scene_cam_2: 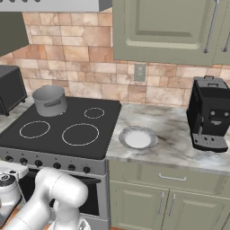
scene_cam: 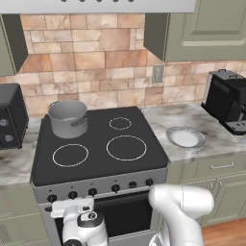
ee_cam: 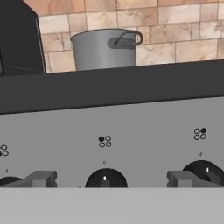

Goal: Retrieve the frozen meat and place it in the pot on a burner. Then turn the burner on.

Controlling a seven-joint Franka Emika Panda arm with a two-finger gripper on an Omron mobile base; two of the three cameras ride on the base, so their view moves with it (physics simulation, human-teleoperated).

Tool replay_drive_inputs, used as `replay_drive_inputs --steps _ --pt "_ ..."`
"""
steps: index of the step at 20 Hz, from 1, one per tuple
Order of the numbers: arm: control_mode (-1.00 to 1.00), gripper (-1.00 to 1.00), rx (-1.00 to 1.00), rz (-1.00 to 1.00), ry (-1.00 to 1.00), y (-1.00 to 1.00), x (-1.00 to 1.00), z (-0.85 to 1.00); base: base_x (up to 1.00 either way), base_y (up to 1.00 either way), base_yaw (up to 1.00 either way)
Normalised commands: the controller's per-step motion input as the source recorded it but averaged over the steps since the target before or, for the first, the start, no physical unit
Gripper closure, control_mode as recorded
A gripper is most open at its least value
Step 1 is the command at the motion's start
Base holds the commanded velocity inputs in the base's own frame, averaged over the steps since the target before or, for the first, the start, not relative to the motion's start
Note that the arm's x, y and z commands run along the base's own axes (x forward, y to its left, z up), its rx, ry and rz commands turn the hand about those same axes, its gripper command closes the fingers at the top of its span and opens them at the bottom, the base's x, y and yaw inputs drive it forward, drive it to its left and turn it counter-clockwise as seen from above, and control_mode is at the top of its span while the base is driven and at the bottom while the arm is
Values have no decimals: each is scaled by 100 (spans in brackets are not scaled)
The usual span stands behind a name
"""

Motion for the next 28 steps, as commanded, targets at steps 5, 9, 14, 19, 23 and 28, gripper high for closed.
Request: replay_drive_inputs --steps 5,9,14,19,23,28 --pt "-100 -100 2 0 0 0 8 -8 0 0 0" --pt "-100 -100 0 0 0 13 0 -6 0 0 0" --pt "-100 -100 -3 0 0 17 0 -8 0 0 0" --pt "-100 -100 0 0 2 1 0 -9 0 0 0" --pt "-100 -100 0 0 4 -4 0 -11 0 0 0" --pt "-100 -100 0 0 1 -1 0 -8 0 0 0"
